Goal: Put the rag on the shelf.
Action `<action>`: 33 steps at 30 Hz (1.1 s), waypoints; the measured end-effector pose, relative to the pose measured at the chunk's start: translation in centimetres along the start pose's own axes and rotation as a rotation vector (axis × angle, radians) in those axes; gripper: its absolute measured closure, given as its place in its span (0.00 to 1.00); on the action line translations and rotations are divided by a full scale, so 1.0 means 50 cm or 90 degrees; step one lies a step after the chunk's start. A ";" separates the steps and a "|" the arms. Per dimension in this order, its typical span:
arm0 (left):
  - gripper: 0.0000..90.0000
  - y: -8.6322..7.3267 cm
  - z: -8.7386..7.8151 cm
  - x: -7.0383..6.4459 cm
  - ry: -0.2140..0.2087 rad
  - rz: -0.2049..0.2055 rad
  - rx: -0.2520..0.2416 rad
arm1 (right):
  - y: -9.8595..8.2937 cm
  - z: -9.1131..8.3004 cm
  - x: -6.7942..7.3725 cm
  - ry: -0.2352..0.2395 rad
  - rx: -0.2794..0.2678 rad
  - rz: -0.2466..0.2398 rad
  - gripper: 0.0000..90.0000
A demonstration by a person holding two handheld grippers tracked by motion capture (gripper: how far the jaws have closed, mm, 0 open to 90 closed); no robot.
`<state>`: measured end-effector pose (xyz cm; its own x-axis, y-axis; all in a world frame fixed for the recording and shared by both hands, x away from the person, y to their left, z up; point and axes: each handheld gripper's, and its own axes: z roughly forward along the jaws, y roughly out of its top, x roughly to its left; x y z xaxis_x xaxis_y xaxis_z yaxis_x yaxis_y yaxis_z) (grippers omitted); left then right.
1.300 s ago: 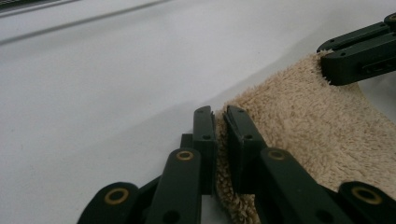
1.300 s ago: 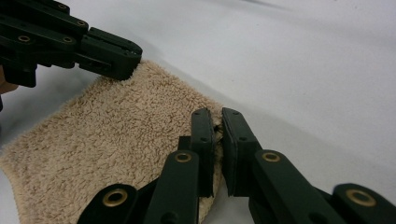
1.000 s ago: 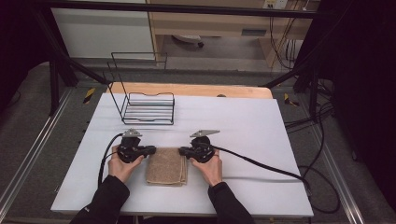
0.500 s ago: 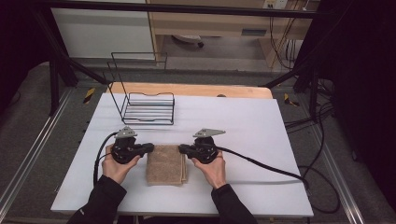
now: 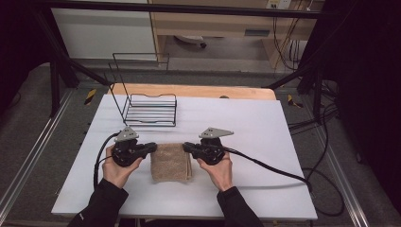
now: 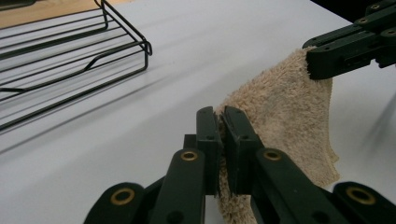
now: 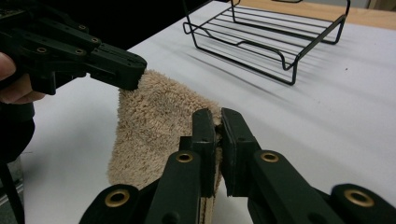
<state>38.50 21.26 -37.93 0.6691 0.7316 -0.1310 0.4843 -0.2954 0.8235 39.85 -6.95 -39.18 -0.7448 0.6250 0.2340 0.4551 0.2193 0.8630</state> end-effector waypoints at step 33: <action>0.95 0.062 -0.052 0.003 0.012 0.024 -0.064 | 0.074 -0.036 0.027 -0.007 -0.056 -0.056 0.95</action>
<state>38.67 22.06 -33.96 0.6751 0.7323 -0.0888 0.3986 -0.2608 0.8793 39.65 -6.63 -34.89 -0.7742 0.6149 0.1504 0.3430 0.2079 0.9160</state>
